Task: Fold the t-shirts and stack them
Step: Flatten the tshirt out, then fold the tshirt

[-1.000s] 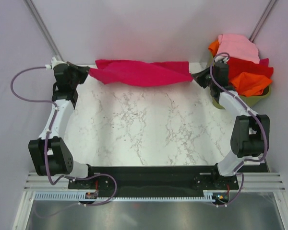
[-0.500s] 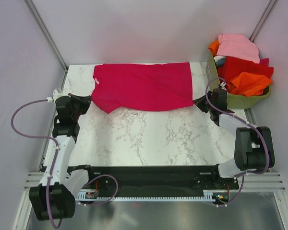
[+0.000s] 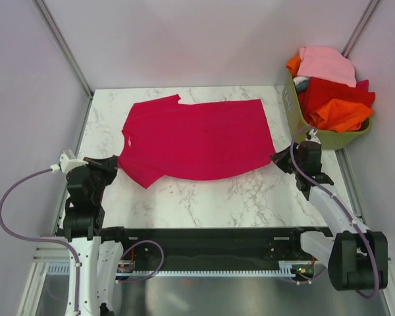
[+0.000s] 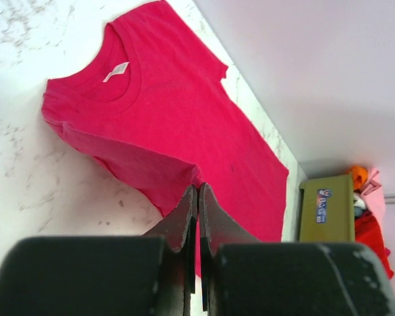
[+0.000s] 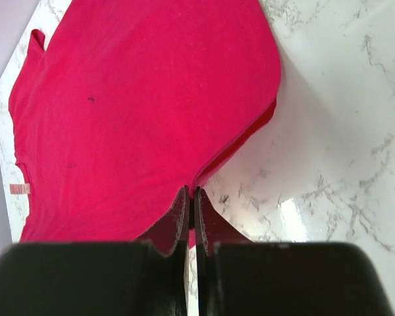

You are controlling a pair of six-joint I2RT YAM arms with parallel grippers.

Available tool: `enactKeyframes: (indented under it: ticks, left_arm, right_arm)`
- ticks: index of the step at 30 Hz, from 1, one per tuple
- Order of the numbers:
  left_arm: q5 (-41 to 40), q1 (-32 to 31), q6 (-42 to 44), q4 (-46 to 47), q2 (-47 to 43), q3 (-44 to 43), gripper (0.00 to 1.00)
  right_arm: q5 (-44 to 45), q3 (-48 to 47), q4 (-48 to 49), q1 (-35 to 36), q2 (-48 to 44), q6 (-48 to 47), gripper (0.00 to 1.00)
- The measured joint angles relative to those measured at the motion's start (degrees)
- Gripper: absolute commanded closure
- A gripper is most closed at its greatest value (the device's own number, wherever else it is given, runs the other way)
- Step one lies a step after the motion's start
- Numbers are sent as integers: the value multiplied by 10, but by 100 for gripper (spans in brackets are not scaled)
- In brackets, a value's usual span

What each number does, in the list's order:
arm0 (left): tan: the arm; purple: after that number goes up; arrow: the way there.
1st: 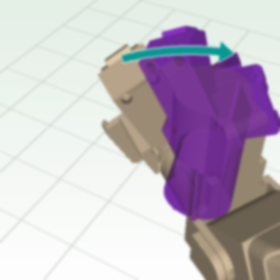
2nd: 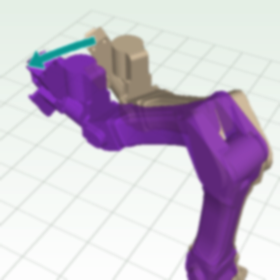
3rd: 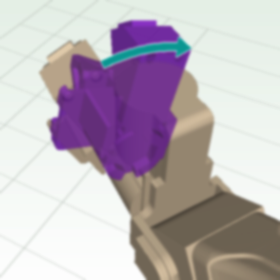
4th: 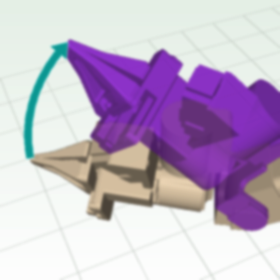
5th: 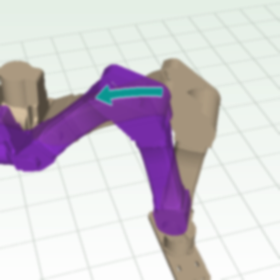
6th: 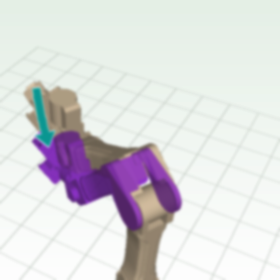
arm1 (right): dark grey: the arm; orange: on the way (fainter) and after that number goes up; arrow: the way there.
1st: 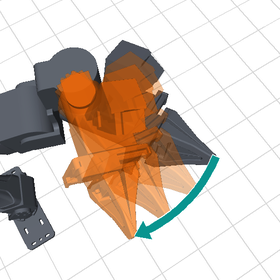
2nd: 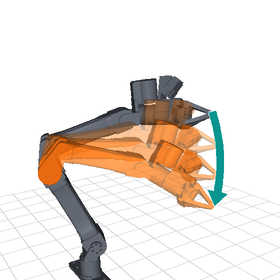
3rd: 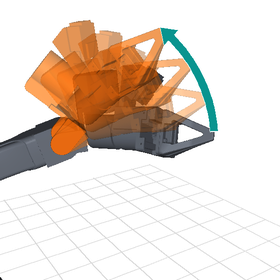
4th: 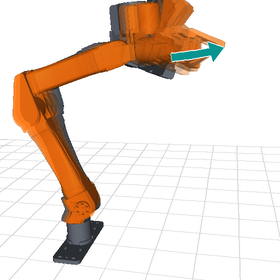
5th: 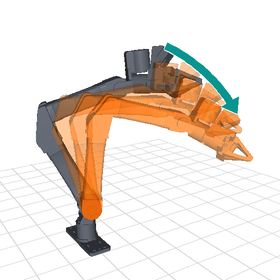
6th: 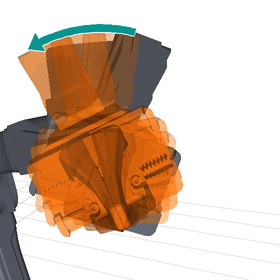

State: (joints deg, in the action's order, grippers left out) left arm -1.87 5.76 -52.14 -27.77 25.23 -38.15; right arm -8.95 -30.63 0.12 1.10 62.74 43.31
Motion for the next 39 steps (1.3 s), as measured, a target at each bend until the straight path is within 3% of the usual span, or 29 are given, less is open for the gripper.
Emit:
enactKeyframes:
  ticks: [6, 12, 26, 39]
  left_arm:
    - [-2, 0, 8, -64, -18, 3, 98]
    - [-3, 0, 8, -82, -3, 3, 98]
    - [-28, 0, 7, -72, 156, -71, 98]
    - [-38, 0, 3, 18, 290, -128, 98]
  right_arm:
    - [5, 24, -64, 0, -74, -17, 100]
    - [20, 25, -105, 0, -80, -30, 100]
    - [41, -85, -113, 7, 69, -37, 100]
    - [65, -202, -105, 22, 190, -25, 100]
